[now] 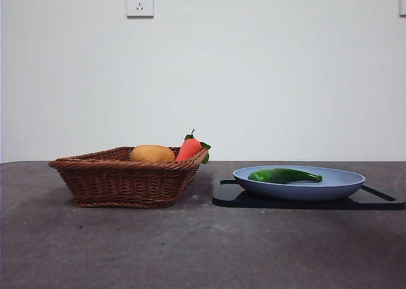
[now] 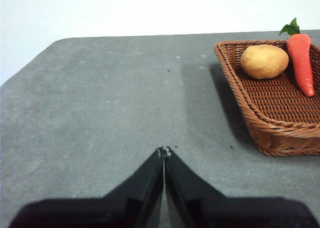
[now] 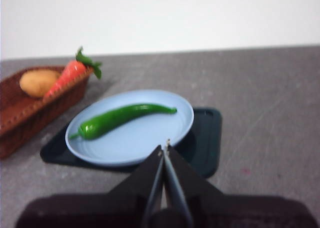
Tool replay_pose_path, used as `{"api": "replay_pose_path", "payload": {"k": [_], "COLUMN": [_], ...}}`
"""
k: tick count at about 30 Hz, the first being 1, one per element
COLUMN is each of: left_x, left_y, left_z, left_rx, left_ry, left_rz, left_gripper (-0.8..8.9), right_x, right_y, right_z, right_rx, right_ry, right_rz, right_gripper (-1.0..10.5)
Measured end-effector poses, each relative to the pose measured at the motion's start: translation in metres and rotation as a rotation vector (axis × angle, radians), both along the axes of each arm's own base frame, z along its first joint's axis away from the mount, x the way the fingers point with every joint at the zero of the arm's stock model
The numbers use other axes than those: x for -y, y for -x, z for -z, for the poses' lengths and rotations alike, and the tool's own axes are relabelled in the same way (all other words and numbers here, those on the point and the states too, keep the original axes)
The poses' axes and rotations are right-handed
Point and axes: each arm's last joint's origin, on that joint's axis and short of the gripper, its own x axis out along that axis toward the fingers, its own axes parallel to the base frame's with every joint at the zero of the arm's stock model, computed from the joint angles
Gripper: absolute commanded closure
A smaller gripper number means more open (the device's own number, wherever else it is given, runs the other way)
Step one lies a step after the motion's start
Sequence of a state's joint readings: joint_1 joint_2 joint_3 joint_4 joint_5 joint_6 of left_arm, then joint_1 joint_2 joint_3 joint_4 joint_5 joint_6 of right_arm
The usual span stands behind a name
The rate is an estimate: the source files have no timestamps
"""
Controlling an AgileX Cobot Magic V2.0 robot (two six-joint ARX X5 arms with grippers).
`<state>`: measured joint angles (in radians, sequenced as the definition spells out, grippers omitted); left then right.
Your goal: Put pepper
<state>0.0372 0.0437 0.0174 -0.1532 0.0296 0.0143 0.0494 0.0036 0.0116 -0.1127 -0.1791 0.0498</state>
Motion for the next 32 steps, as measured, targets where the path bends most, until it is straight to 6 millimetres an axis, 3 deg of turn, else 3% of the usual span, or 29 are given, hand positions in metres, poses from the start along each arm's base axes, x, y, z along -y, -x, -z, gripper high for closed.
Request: {"api": "replay_pose_path", "payload": {"k": [32], "left_x": [0.0], "left_y": [0.0], "left_z": [0.0], "left_rx": [0.0], "left_ry": [0.0], "left_rz": [0.0], "left_gripper": [8.05], "right_x": [-0.0003], "right_y": [0.0003], "right_z": [0.0028], "right_rx": [-0.034], "right_ry": [-0.02], "right_rz": [-0.001], "right_gripper": [9.4]}}
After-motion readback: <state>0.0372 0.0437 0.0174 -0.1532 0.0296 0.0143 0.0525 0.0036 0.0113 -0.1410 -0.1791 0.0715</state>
